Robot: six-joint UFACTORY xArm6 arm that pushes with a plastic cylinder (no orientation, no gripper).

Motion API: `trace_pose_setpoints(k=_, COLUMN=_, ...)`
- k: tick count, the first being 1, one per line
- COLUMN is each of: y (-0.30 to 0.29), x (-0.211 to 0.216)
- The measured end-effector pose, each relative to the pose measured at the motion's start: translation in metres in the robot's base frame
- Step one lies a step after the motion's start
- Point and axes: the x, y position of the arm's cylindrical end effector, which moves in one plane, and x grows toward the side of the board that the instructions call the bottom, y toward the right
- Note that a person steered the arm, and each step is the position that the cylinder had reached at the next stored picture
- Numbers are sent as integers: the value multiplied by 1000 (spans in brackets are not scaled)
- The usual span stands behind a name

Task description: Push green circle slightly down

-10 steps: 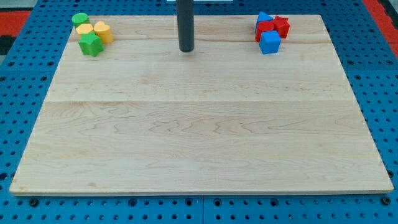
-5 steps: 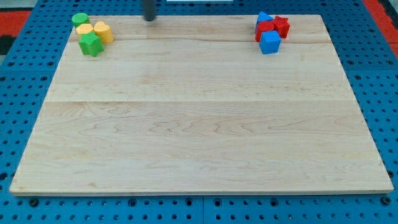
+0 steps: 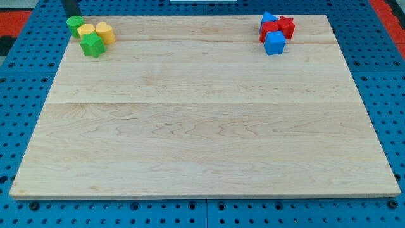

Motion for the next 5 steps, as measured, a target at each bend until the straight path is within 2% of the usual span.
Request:
trace_pose_setpoints(k=2, y=5, x=13)
trace_pose_setpoints(k=5, y=44, x=54)
